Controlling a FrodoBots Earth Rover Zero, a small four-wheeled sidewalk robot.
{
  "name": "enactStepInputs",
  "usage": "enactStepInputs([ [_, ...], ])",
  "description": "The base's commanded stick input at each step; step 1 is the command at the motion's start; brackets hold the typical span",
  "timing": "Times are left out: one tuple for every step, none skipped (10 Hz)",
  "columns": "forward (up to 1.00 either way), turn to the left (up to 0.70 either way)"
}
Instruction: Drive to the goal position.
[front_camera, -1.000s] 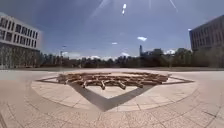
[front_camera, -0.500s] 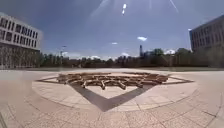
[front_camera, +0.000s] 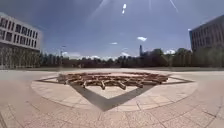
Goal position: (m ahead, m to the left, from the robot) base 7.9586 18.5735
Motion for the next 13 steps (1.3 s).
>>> enactStepInputs([
  [0.06, 0.0],
  [0.07, 0.0],
  [0.07, 0.0],
  [0.06, 0.0],
  [0.06, 0.0],
  [0.06, 0.0],
  [0.06, 0.0],
  [0.07, 0.0],
  [0.06, 0.0],
  [0.06, 0.0],
  [0.07, 0.0],
  [0.07, 0.0],
  [0.06, 0.0],
])
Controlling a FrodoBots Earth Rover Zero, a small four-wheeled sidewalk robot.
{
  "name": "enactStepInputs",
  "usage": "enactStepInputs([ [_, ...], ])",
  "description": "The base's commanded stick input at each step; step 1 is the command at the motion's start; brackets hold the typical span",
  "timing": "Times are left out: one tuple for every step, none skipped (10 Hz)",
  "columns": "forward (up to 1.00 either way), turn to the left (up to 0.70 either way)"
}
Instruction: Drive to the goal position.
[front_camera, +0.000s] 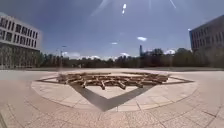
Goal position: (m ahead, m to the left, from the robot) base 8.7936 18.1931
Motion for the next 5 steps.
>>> enactStepInputs([
  [0.06, 0.0],
  [0.06, 0.0],
  [0.07, 0.0],
  [0.07, 0.0],
  [0.07, 0.0],
])
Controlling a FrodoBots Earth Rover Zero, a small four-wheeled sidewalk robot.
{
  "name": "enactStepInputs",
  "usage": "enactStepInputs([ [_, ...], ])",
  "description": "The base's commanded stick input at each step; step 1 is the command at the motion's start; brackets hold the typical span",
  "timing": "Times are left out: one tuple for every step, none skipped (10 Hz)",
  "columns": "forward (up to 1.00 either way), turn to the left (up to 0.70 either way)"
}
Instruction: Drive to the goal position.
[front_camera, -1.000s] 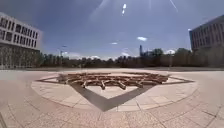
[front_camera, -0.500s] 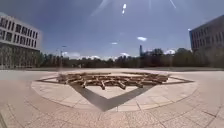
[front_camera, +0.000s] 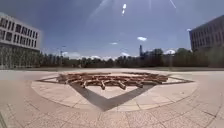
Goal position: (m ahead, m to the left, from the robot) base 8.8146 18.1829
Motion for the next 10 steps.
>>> enactStepInputs([
  [0.07, 0.0],
  [0.07, 0.0],
  [0.07, 0.0],
  [0.07, 0.0],
  [0.07, 0.0],
  [0.06, 0.0],
  [0.07, 0.0],
  [0.07, 0.0],
  [0.07, 0.0],
  [0.06, 0.0],
])
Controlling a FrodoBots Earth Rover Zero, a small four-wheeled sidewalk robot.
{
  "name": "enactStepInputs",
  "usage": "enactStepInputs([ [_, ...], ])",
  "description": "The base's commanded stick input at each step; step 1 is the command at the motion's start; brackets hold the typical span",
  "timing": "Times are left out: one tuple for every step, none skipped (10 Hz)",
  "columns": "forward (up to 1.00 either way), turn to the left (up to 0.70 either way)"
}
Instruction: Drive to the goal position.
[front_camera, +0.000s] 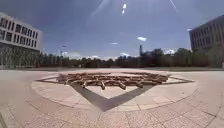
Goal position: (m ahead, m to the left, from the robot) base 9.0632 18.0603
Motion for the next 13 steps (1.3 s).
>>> enactStepInputs([
  [0.07, 0.0],
  [0.07, 0.0],
  [0.07, 0.0],
  [0.06, 0.0],
  [0.06, 0.0],
  [0.06, 0.0],
  [0.06, 0.0],
  [0.07, 0.0],
  [0.06, 0.0],
  [0.06, 0.0],
  [0.06, 0.0],
  [0.07, 0.0],
  [0.06, 0.0],
])
